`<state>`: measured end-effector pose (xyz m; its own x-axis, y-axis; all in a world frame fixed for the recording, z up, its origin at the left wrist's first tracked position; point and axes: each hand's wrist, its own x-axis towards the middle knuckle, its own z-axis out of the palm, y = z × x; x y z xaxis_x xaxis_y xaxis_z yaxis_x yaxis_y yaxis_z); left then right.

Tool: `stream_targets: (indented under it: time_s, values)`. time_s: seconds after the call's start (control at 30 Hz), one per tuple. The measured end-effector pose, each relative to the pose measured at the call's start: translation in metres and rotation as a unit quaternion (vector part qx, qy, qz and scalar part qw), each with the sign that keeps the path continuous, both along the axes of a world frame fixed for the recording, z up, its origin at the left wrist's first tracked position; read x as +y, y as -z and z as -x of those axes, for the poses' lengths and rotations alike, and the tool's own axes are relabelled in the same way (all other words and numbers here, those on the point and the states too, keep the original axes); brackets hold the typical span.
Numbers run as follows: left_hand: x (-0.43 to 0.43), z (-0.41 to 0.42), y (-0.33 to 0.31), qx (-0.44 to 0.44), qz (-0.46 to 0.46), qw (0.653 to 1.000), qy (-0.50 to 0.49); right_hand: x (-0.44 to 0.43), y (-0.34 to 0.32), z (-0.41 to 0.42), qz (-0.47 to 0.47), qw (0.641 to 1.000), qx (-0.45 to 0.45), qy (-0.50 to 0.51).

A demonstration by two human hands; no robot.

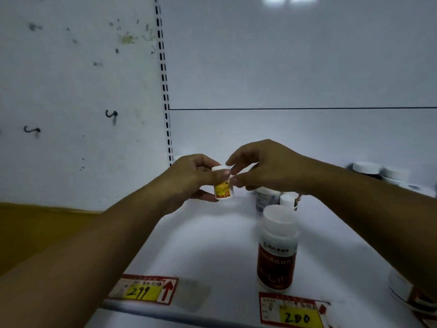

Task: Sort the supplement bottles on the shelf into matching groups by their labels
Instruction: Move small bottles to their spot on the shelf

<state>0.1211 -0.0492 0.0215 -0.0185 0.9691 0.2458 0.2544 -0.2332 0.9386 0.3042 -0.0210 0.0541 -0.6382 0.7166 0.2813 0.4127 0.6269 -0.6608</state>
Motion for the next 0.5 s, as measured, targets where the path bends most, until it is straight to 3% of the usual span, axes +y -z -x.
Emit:
stream_targets:
  time_s: [0.2,0.37,0.5]
  values:
    - [0.023,0.028,-0.003,0.048,-0.022,0.998,-0.015,0.015,0.005,0.04,-0.093,0.992,0.008,0.085]
    - [0.072,0.081,-0.002,0.151,-0.082,0.969,-0.178,0.029,0.001,0.049,-0.022,0.996,0.032,0.075]
    - [0.114,0.108,0.015,0.202,-0.004,0.965,-0.167,0.033,-0.002,0.054,-0.017,0.996,0.046,0.076]
